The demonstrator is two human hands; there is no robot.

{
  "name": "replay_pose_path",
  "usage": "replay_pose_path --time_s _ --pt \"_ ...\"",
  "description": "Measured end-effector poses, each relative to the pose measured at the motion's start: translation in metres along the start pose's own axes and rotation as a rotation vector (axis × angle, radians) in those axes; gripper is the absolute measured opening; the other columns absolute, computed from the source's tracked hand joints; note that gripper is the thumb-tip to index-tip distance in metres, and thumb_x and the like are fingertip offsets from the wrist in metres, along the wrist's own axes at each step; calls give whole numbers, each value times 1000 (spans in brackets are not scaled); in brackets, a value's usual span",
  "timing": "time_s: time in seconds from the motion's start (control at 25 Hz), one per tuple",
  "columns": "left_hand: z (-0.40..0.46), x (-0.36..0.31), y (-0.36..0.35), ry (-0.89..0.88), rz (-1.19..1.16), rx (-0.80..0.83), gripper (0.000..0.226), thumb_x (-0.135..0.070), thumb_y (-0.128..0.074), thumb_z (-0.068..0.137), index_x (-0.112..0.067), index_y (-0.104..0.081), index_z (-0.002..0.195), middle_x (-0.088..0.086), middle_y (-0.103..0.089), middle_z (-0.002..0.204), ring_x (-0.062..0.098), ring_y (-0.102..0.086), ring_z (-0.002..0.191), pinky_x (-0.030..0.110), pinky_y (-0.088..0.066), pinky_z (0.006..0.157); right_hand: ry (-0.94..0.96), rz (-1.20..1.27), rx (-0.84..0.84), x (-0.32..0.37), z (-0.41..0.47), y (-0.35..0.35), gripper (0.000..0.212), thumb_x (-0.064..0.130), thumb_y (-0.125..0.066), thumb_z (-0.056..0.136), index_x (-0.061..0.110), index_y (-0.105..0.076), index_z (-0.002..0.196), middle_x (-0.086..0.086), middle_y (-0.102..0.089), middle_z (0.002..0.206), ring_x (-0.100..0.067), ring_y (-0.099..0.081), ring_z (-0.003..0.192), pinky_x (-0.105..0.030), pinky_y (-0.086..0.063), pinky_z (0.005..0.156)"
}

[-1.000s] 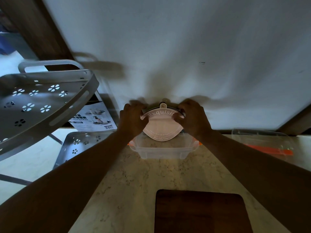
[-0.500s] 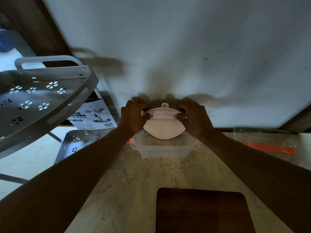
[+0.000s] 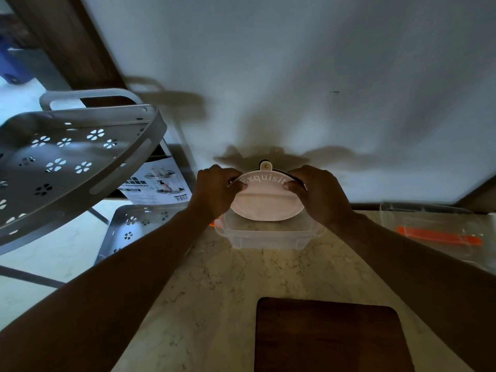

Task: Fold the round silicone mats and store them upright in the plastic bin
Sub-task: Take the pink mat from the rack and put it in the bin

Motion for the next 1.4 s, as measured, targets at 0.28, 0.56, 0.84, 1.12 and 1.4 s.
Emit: replay_pose_path --time_s 0.28,0.56,0.84,1.12,1.4 --pt "-1 0 -12 -16 72 138 23 -36 -63 90 -20 -69 105 6 -73 98 23 -63 89 41 -48 84 -47 5 40 -1 -4 -6 22 29 -58 95 14 -66 109 -8 -68 102 -28 -63 88 -33 -43 75" --pt "-5 5 -17 8 61 167 26 -29 -71 83 -16 -70 106 7 -73 104 24 -64 92 38 -47 86 14 -41 110 -1 -7 -5 24 29 -56 95 11 -66 107 -10 -68 100 -28 -63 88 -36 -47 76" --pt "-6 2 -18 53 -4 124 20 -25 -72 83 -18 -69 102 2 -72 102 17 -63 89 32 -47 81 55 26 141 -8 -7 2 23 24 -69 85 15 -66 105 -4 -67 96 -22 -62 84 -29 -44 70" --pt "-2 1 -11 47 -55 98 21 -19 -74 81 -17 -70 102 2 -72 101 18 -63 89 27 -44 77 38 25 105 -8 -5 -5 21 19 -65 87 14 -63 108 -6 -64 99 -25 -61 87 -29 -42 71" --pt "-5 7 -17 29 -38 120 20 -22 -71 84 -15 -69 102 6 -71 102 19 -61 88 29 -44 77 -16 -19 40 1 -7 -12 23 15 -64 90 11 -65 112 -11 -66 108 -29 -62 95 -27 -44 76"
Point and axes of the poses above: each hand's wrist, its own z-axis towards the middle knuckle, its own y-axis out of the back of the hand, x = y × z, the point moved 5 cm from there along z, towards the middle knuckle
